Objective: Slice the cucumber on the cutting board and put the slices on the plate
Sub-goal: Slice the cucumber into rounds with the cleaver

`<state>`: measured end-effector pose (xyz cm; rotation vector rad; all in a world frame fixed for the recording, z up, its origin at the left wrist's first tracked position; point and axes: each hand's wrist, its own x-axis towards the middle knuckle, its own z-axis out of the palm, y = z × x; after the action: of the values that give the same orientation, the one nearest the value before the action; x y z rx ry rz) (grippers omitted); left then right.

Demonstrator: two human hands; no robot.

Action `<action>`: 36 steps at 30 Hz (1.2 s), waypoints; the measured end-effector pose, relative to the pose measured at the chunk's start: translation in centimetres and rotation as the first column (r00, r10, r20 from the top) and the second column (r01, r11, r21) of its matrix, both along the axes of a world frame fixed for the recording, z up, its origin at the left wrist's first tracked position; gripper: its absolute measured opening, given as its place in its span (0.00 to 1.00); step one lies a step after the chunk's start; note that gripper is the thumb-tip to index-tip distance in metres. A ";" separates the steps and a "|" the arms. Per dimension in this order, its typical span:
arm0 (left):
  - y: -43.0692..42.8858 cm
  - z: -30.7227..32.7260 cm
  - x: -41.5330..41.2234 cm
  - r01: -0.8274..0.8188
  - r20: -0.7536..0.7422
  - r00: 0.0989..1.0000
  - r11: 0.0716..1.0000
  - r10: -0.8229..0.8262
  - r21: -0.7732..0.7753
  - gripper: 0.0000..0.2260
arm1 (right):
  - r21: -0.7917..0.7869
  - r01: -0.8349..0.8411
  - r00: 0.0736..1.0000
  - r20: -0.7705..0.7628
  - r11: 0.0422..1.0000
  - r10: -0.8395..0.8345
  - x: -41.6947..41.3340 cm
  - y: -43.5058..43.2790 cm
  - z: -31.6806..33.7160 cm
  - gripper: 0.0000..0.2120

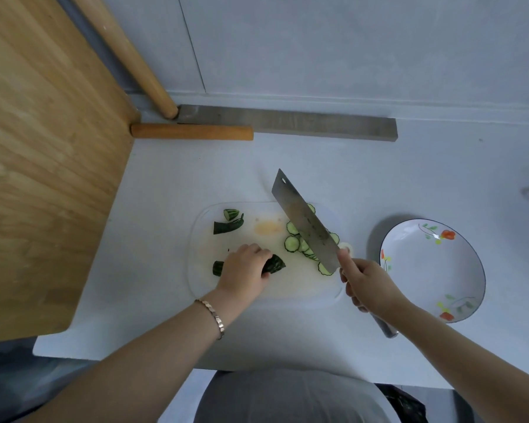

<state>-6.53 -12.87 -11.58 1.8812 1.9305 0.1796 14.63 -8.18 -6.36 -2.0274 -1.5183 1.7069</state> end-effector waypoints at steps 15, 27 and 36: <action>0.3 -1.5 2.1 -0.312 0.344 0.894 0.950 0.287 0.021 0.10 | 0.028 -0.192 0.976 0.107 0.981 0.188 -1.4 -1.5 0.1 0.24; 0.4 -1.7 2.0 -0.287 0.318 0.908 0.958 0.273 -0.001 0.11 | 0.024 -0.275 0.951 0.157 0.961 0.268 -1.2 -1.4 0.1 0.24; 0.6 -1.9 2.1 -0.295 0.302 0.910 0.955 0.285 -0.012 0.11 | 0.035 -0.269 0.948 0.186 0.963 0.258 -1.5 -2.2 -2.1 0.24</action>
<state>-4.44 -12.30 -13.44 1.4725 1.9875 0.5603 13.09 -10.43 -8.51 -2.0759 -1.9529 1.5706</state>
